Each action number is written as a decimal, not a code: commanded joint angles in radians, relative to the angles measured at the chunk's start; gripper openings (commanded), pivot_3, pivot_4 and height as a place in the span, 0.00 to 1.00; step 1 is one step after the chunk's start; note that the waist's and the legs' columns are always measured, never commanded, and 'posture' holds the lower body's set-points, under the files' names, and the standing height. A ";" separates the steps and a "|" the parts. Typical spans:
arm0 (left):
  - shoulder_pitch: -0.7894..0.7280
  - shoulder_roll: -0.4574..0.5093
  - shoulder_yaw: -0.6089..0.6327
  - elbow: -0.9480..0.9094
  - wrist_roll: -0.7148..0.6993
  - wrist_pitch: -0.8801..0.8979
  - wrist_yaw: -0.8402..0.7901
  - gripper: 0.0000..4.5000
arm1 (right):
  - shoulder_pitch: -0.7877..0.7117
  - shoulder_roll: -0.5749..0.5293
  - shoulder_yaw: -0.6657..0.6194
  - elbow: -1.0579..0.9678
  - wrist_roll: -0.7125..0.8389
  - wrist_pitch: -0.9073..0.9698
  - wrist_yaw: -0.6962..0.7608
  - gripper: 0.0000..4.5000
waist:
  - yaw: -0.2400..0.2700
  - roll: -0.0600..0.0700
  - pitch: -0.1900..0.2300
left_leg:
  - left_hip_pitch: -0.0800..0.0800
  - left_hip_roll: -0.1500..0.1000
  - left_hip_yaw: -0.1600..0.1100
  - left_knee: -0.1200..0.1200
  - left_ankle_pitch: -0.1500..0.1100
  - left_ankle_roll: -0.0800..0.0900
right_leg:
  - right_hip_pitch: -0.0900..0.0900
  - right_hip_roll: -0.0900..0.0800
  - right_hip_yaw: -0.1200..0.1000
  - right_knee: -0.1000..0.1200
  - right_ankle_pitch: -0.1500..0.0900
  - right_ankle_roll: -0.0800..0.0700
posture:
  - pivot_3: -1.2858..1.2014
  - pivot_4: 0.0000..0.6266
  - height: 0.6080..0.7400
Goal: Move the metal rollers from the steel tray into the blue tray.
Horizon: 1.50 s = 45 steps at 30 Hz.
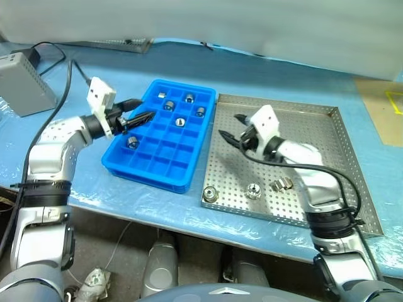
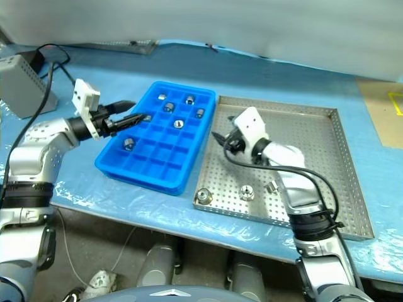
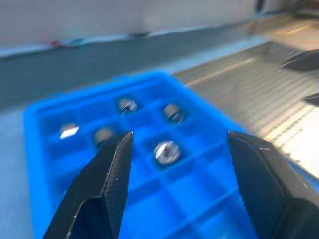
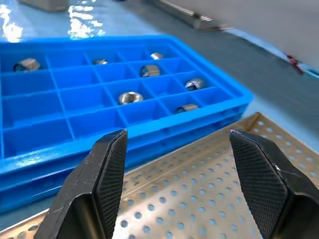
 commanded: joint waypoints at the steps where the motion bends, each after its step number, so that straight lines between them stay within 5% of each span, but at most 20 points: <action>1: -0.094 -0.078 -0.091 0.041 -0.005 -0.010 -0.078 0.70 | 0.038 -0.054 -0.106 -0.109 0.074 0.066 0.007 0.75 | -0.002 0.000 0.000 | 0.000 0.000 0.000 0.000 0.000 0.000 | 0.001 0.000 0.000 0.000 0.000 0.000 | 0.55 0.24 1.00; 12: -0.356 -0.465 -0.329 0.556 0.170 -0.287 -0.339 0.70 | 0.293 -0.111 -0.308 -0.389 0.084 0.214 -0.133 0.75 | -0.060 0.000 0.000 | -0.001 -0.002 0.002 0.000 0.001 0.002 | 0.001 0.000 0.000 -0.004 0.001 0.002 | 0.45 0.24 1.00; 21: -0.420 -0.528 -0.425 0.875 0.354 -0.567 -0.549 0.70 | 0.418 -0.042 -0.344 -0.523 0.097 0.266 -0.248 0.75 | -0.117 0.002 -0.001 | 0.001 -0.003 0.002 0.000 -0.001 0.005 | 0.002 0.000 0.001 -0.005 -0.003 0.011 | 0.40 0.24 1.00; 32: -0.381 -0.598 -0.418 0.956 0.446 -0.617 -0.575 0.70 | 0.506 -0.051 -0.322 -0.582 0.070 0.284 -0.303 0.75 | -0.121 0.002 -0.002 | 0.003 -0.006 0.002 0.001 -0.002 0.010 | 0.008 -0.003 0.001 -0.009 0.001 0.006 | 0.38 0.24 1.00; 37: -0.366 -0.608 -0.424 0.975 0.497 -0.664 -0.514 0.97 | 0.514 -0.051 -0.310 -0.586 0.061 0.283 -0.312 0.75 | -0.138 0.002 -0.001 | 0.004 -0.006 0.002 0.000 -0.003 0.010 | 0.009 -0.003 0.000 -0.010 0.001 0.006 | 0.38 0.24 1.00; 45: -0.353 -0.639 -0.430 1.007 0.561 -0.722 -0.425 0.99 | 0.519 -0.056 -0.274 -0.574 0.030 0.272 -0.320 0.75 | -0.143 0.003 -0.002 | 0.007 -0.006 0.002 0.000 -0.004 0.012 | 0.015 -0.003 0.000 -0.017 0.000 0.011 | 0.38 0.24 1.00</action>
